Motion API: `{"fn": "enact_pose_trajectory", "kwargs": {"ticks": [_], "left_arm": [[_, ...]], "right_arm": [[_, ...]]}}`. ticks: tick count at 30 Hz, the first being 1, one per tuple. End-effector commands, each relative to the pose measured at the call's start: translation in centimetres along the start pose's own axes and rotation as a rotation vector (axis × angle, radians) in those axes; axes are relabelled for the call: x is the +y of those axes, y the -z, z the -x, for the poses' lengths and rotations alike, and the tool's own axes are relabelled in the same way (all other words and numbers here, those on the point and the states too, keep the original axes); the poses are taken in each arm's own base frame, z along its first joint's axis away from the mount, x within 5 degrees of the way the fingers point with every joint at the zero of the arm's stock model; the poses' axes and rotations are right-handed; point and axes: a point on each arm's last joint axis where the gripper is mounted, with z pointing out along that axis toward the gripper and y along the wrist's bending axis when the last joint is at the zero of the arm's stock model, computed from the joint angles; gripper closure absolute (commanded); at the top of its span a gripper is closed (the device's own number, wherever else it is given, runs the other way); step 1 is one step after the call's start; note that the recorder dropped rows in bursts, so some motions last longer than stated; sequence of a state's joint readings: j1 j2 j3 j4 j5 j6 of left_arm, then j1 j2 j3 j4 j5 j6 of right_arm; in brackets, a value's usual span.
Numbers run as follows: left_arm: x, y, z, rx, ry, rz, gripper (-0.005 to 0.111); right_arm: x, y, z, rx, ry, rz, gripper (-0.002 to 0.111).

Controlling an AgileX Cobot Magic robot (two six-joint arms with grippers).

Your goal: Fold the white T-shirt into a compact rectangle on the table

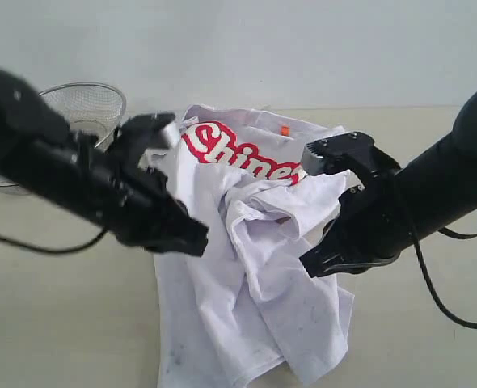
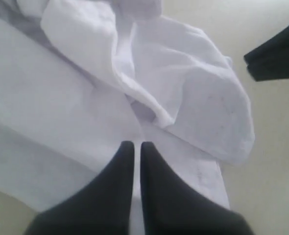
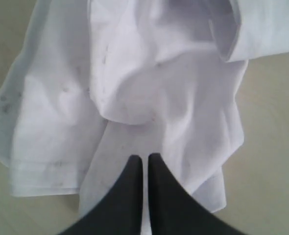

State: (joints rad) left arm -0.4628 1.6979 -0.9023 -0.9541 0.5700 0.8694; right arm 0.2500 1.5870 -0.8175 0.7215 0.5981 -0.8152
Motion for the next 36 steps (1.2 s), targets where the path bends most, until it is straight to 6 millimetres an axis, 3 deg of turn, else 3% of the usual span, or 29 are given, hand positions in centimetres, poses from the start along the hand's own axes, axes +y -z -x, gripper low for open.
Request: {"fn": "enact_pose_trajectory", "kwargs": {"ticks": [1,8,12,16,24,31,36], "left_arm": [[-0.6,-1.6,-3.5,-0.115,0.012,0.070,0.102],[-1.1,-4.2,-5.6,-0.050,0.091,0.037,0.102],[-0.8,-4.9,-7.0,0.006,0.126,0.028,0.102],[-0.5,-5.1,-8.3,0.054,0.114,0.046,0.102],[0.5,-5.0,-9.2,0.074,0.109,0.147,0.102],[0.9,-4.9,-9.7,0.092,0.100,0.178,0.102],[1.5,-4.6,-11.6,0.137,0.156,0.203,0.102]], "right_arm": [[0.4,-0.1,0.4,-0.038,0.036,-0.031,0.109],[3.4,-1.0,0.7,-0.037,0.107,-0.002,0.109],[3.6,-1.1,0.5,-0.022,0.082,0.014,0.109],[3.6,-1.6,0.2,0.015,0.075,0.030,0.109],[2.7,-4.8,-0.9,0.125,0.032,0.044,0.109],[4.4,-5.3,-0.8,0.126,0.059,0.057,0.109],[5.9,-5.6,-0.7,0.128,0.073,0.071,0.109]]}}
